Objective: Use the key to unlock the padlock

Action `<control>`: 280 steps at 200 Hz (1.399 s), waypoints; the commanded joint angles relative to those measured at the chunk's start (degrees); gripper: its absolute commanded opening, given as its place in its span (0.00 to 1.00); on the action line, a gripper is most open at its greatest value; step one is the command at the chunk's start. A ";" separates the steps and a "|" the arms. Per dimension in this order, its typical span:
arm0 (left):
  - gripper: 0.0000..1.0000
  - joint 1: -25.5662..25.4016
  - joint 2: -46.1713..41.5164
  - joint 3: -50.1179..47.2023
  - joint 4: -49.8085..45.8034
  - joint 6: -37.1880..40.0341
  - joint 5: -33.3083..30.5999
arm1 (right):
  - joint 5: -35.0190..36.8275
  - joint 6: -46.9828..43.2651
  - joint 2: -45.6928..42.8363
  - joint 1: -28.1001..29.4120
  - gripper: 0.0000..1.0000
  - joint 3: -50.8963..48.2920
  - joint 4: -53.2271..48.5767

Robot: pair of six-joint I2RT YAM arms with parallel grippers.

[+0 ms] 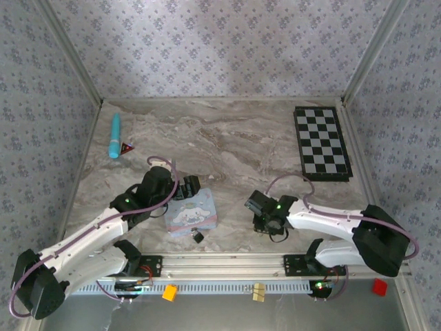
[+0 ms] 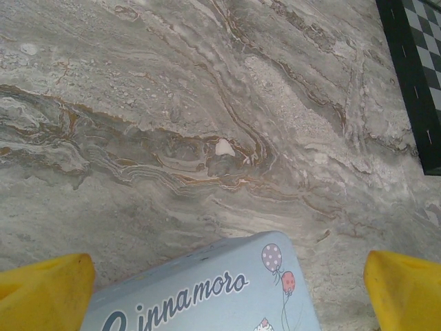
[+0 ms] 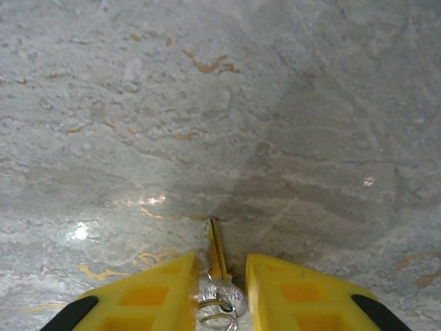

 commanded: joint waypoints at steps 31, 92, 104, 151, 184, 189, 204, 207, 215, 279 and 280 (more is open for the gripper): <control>1.00 -0.27 -0.31 -0.27 -0.21 0.62 -1.03 | -0.21 1.55 3.99 3.08 0.23 0.71 -0.91; 1.00 -0.27 -0.92 -0.88 -0.52 0.58 -1.80 | 1.73 2.29 4.84 5.83 0.10 3.68 -3.36; 1.00 -0.25 -0.92 -0.97 -0.44 0.50 -1.87 | 2.11 2.40 4.50 6.01 0.08 4.03 -3.68; 1.00 -0.23 -1.19 -1.38 -0.56 0.45 -1.93 | 3.44 2.65 2.35 6.36 0.06 4.74 -6.04; 1.00 -0.27 -1.10 -1.59 -0.28 0.39 -1.97 | 3.24 3.96 0.45 6.36 0.06 3.22 -5.80; 1.00 -0.22 -1.10 -1.59 -0.21 0.36 -1.94 | 3.01 4.13 0.15 6.31 0.06 2.95 -5.29; 1.00 -0.26 -0.92 -1.55 -0.19 0.35 -1.86 | 1.90 4.83 -0.65 6.28 0.06 2.16 -3.64; 1.00 -0.24 -0.87 -1.51 -0.22 0.32 -1.82 | 1.66 5.00 -0.81 6.30 0.06 1.94 -3.15; 1.00 -0.25 -0.84 -1.50 -0.21 0.38 -1.73 | 1.03 5.42 -1.25 6.43 0.06 1.39 -2.09; 1.00 -0.26 -0.74 -1.51 -0.18 0.23 -1.54 | -1.28 8.40 -4.60 6.43 0.29 -0.91 -0.46; 1.00 -0.26 -0.75 -1.46 -0.20 0.23 -1.54 | -1.33 8.44 -4.61 6.40 0.29 -0.93 -0.49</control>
